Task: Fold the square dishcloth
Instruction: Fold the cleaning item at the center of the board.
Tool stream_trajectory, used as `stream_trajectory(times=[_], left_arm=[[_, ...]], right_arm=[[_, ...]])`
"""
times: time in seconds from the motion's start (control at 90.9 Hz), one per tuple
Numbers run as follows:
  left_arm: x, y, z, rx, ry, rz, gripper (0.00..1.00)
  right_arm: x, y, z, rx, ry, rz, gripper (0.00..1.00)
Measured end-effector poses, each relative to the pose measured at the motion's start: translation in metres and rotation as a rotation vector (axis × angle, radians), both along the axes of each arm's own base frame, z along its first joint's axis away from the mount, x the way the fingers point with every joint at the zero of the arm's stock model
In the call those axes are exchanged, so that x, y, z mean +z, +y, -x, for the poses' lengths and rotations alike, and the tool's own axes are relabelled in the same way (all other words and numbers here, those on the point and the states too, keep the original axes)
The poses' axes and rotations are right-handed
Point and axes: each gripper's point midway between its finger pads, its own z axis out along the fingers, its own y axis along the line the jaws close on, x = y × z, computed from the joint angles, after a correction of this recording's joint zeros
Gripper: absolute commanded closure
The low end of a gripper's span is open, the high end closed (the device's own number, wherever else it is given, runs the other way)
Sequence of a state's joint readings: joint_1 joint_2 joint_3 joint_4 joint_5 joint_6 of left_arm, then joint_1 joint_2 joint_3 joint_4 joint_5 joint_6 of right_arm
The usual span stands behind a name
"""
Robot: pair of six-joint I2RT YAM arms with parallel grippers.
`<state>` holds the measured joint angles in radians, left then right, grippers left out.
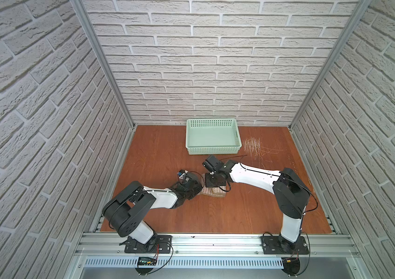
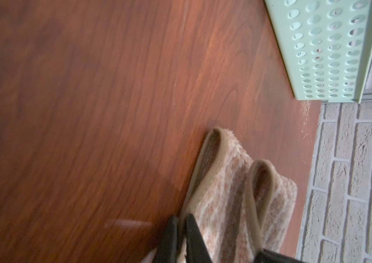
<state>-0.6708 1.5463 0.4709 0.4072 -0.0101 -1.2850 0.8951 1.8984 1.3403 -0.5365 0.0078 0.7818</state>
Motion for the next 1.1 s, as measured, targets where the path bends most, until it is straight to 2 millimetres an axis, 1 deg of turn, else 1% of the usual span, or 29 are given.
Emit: stream_trajectory(times=[0.231, 0.891, 1.1], left_arm=[[0.0, -0.004, 0.004, -0.006, 0.006, 0.007, 0.88], [0.0, -0.009, 0.008, -0.007, 0.015, 0.017, 0.88], [0.0, -0.009, 0.008, -0.003, 0.018, 0.021, 0.88]], right_arm=[[-0.006, 0.005, -0.001, -0.009, 0.015, -0.008, 0.97], [-0.004, 0.014, -0.001, -0.012, 0.031, -0.05, 0.97], [-0.01, 0.017, 0.001, -0.007, 0.045, -0.053, 0.97]])
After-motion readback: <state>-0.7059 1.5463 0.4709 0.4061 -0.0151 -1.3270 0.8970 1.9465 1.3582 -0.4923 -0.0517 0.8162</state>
